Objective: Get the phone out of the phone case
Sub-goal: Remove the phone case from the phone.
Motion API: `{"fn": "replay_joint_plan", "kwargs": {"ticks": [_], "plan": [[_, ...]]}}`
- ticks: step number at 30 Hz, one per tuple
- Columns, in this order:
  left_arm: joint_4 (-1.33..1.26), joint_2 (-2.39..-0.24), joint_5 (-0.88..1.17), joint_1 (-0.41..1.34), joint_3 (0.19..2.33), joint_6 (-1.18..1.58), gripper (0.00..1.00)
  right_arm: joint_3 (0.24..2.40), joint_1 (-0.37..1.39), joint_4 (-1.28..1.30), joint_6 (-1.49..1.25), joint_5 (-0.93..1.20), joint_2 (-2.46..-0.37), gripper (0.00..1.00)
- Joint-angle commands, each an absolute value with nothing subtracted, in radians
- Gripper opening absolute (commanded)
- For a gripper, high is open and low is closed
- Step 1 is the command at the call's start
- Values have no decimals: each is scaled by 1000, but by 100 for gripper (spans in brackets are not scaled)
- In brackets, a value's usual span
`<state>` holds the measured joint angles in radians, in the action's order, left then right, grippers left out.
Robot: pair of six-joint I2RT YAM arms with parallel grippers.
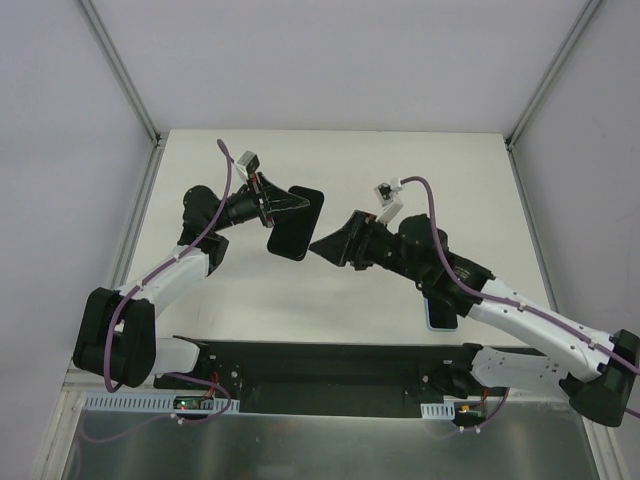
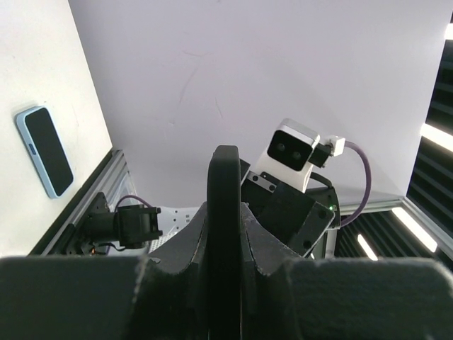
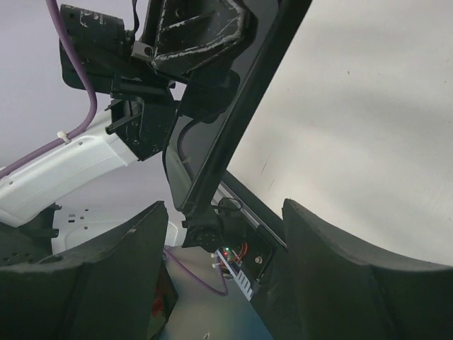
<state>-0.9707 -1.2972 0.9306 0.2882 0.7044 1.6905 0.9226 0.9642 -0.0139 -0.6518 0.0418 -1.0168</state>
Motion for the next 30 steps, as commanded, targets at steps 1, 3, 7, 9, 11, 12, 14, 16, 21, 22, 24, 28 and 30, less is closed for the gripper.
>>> {"fn": "replay_joint_plan", "kwargs": {"ticks": [1,3,7,9,11,12,14,16,21,22,24,28,30], "plan": [[-1014,-1253,914,290,750,1686,0,973,980,-38,-614,64,-1049,69],[-1011,-1253,916,288,750,1684,0,971,985,-38,-615,67,-1061,69],[-1005,-1249,911,285,750,1687,0,956,986,-37,-632,60,-1077,69],[-1005,-1249,908,282,750,1687,0,945,986,-38,-638,58,-1081,69],[-1003,-1244,905,281,750,1690,0,940,986,-38,-644,49,-1088,69],[-1003,-1243,900,282,750,1690,0,939,986,-40,-647,45,-1089,69],[-1003,-1239,897,282,750,1693,0,928,986,-40,-660,31,-1097,68],[-1002,-1233,896,282,753,1697,0,923,985,-43,-675,18,-1107,68],[-991,-1216,887,281,753,1700,0,927,985,-63,-698,8,-1147,68],[-989,-1210,885,282,750,1700,0,928,985,-67,-701,6,-1169,68],[-996,-1206,876,282,746,1709,0,936,982,-80,-707,6,-1189,68],[-1025,-1197,868,282,727,1741,0,936,965,-106,-713,6,-1232,68],[-1025,-1193,867,281,726,1747,0,931,956,-115,-716,8,-1241,68]]}}
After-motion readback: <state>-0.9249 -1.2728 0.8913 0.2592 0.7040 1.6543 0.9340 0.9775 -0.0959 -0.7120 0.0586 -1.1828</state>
